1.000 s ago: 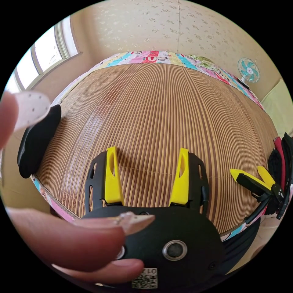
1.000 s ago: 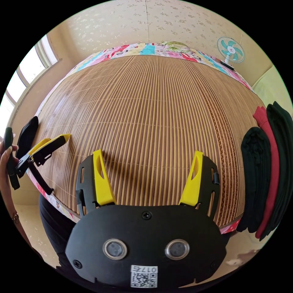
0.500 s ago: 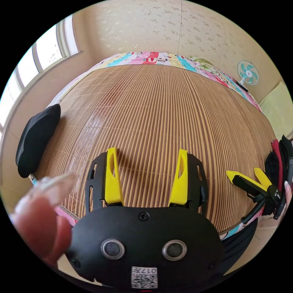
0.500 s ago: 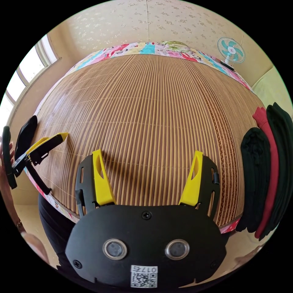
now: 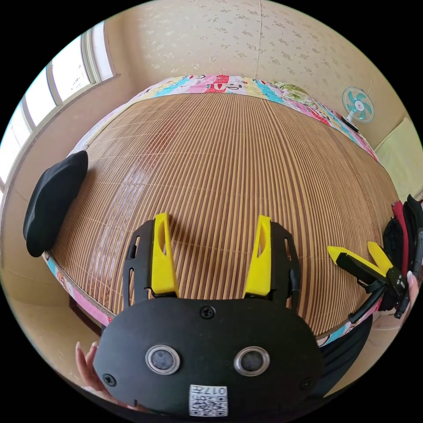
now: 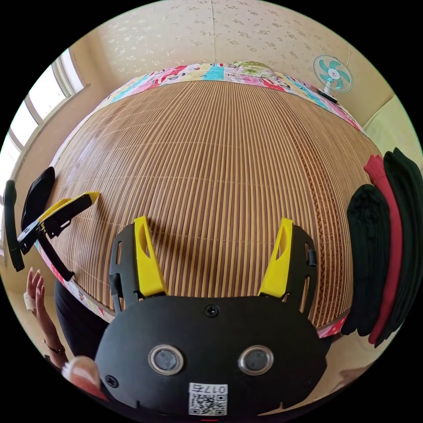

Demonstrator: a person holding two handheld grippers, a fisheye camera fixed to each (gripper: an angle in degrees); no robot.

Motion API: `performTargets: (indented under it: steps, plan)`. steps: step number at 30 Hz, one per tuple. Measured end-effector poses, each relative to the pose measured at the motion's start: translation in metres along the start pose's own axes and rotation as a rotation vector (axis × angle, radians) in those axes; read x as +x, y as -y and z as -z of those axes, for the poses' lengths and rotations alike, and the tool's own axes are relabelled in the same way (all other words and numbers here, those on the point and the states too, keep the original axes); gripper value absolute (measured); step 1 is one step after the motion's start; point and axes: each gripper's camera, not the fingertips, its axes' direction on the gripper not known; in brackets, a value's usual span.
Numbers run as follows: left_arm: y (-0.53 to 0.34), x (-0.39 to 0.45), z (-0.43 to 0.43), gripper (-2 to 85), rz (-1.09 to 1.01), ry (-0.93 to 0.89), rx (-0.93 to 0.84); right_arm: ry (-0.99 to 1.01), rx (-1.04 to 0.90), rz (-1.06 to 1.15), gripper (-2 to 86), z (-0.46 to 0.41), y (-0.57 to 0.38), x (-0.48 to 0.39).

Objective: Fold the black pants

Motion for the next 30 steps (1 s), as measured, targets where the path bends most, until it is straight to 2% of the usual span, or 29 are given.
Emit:
performTargets:
  steps: [30]
  plan:
    - [-0.001, -0.005, -0.001, 26.0, 0.004, 0.002, 0.000, 0.006, -0.019, 0.003, 38.0, 0.001, 0.006, 0.011]
